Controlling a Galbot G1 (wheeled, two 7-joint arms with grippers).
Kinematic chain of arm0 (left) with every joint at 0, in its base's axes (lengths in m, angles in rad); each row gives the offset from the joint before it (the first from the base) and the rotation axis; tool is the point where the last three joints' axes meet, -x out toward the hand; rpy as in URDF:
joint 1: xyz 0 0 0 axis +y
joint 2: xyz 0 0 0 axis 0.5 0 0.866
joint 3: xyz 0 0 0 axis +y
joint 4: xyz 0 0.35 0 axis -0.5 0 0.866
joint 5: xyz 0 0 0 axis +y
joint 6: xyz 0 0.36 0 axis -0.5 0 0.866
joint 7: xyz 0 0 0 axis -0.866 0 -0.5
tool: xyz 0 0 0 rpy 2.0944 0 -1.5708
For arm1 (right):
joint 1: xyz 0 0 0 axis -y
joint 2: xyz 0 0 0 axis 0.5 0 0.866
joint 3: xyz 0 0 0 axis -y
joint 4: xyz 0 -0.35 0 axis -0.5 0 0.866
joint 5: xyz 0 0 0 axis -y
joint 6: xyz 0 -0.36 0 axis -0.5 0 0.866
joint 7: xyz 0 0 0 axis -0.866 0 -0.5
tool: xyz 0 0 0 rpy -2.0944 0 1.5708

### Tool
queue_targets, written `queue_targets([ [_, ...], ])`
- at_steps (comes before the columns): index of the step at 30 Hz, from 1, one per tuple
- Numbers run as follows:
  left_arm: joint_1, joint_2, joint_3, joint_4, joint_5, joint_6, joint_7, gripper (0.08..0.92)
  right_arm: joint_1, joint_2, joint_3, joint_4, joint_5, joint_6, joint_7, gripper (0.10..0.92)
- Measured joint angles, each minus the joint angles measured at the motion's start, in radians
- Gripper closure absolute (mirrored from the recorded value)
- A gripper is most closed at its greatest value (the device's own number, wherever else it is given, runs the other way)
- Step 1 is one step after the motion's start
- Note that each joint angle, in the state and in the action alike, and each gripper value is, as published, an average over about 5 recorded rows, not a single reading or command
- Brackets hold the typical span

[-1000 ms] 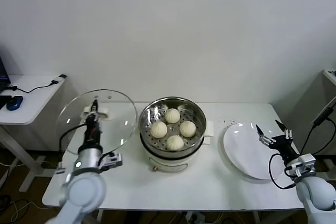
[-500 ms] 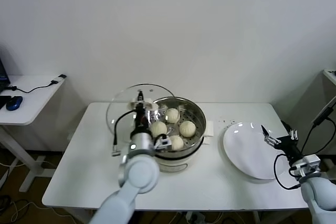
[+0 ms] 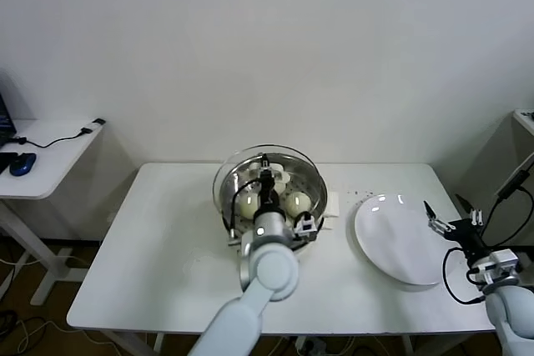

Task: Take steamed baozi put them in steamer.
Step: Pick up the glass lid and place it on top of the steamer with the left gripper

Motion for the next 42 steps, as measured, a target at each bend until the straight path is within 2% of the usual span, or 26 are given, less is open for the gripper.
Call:
queue_targets([
  [10, -0.009, -0.046, 0.0, 0.074, 0.004, 0.0, -0.034, 0.85, -0.003, 0.002, 0.009, -0.001, -0.002, 0.001, -0.001, 0.203],
  [42, -0.009, -0.049, 0.0, 0.155, -0.013, -0.001, -0.088, 0.85, -0.002, 0.009, 0.025, -0.012, -0.009, 0.003, -0.017, 0.203],
])
